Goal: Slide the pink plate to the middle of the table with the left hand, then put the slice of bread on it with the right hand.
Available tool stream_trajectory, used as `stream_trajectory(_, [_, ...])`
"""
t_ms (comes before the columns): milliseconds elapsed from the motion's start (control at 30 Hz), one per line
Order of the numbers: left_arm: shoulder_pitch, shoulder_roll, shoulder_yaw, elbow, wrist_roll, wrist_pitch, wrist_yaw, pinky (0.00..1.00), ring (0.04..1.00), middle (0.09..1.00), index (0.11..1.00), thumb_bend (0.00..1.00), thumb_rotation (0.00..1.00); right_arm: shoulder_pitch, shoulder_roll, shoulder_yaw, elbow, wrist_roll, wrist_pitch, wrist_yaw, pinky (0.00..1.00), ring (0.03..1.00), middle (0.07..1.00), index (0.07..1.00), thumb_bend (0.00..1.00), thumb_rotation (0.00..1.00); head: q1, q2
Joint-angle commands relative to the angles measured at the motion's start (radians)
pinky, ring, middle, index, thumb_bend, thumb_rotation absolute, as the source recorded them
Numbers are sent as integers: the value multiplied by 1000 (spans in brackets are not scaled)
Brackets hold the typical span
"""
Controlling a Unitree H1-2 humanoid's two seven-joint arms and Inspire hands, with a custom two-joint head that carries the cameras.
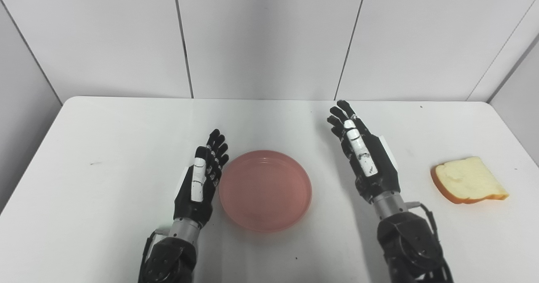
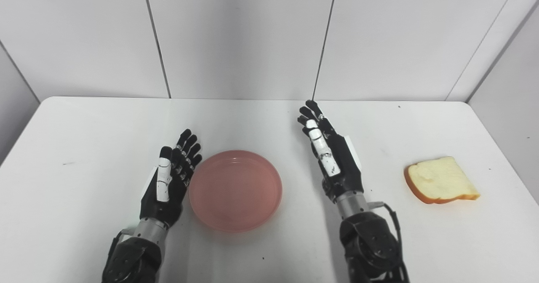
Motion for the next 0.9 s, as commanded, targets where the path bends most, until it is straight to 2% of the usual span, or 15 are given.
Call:
stream_trajectory(0, [-19, -10, -7, 17, 14, -21, 4, 999, 991, 1000, 964, 746, 1000, -49, -56, -11, -34, -17, 18, 23, 974, 884, 879, 902, 661, 589, -5, -9])
stream_trajectory(33, [-22, -11, -7, 22, 14, -25, 3, 999, 988, 997, 961, 744, 1000, -55, -75, -13, -37, -15, 25, 33, 935, 877, 865, 886, 693, 480, -5, -9])
stream_trajectory(100, [-26, -13, -3, 27, 6, -32, 0, 1000, 987, 994, 956, 738, 1000, -74, -162, -21, -37, -12, 25, 84, 857, 862, 870, 894, 695, 457, -24, -28])
stream_trajectory(167, [-28, -12, 1, 32, 1, -42, -5, 1000, 989, 994, 953, 728, 1000, -85, -218, -34, -30, -2, 23, 122, 814, 855, 871, 897, 730, 405, -40, -34])
stream_trajectory(200, [-29, -10, 3, 32, -1, -45, -7, 999, 988, 993, 951, 724, 1000, -86, -245, -38, -26, -15, 15, 131, 790, 848, 871, 901, 751, 384, -44, -36])
stream_trajectory(267, [-28, -6, 7, 26, -10, -40, -13, 1000, 990, 995, 950, 726, 1000, -85, -300, -40, -29, -70, 6, 135, 735, 824, 854, 899, 808, 405, -58, -39])
stream_trajectory(367, [-25, 3, 12, 16, -20, -32, -17, 1000, 987, 998, 953, 726, 1000, -74, -373, -51, -45, -112, 0, 149, 766, 830, 844, 896, 821, 375, -98, -47])
stream_trajectory(467, [-22, 12, 21, 9, -38, -24, -26, 1000, 988, 1000, 955, 726, 1000, -64, -415, -72, -74, -108, 59, 162, 798, 871, 864, 886, 859, 290, -138, -53])
stream_trajectory(500, [-20, 19, 22, 3, -43, -24, -32, 1000, 988, 1000, 955, 726, 999, -58, -446, -71, -86, -139, 74, 167, 798, 875, 868, 885, 863, 285, -178, -58])
stream_trajectory(533, [-20, 25, 23, -2, -47, -23, -37, 1000, 996, 1000, 962, 728, 1000, -53, -466, -69, -94, -164, 82, 170, 791, 883, 901, 882, 881, 297, -185, -58])
stream_trajectory(567, [-20, 32, 24, -6, -47, -22, -40, 1000, 998, 1000, 964, 729, 1000, -48, -480, -79, -104, -176, 95, 169, 788, 885, 912, 882, 887, 301, -224, -61])
stream_trajectory(600, [-20, 37, 25, -9, -47, -21, -42, 1000, 1000, 1000, 967, 741, 1000, -44, -487, -86, -111, -183, 106, 168, 799, 889, 921, 880, 894, 235, -230, -62])
stream_trajectory(667, [-19, 47, 29, -23, -45, -1, -39, 1000, 1000, 1000, 971, 752, 1000, -35, -493, -98, -127, -203, 144, 153, 818, 896, 927, 874, 892, 198, -289, -78])
stream_trajectory(867, [-21, 57, 41, -38, -66, 24, -45, 1000, 1000, 1000, 970, 762, 1000, -21, -520, -90, -151, -336, 230, 141, 857, 943, 949, 870, 890, 170, -352, -94])
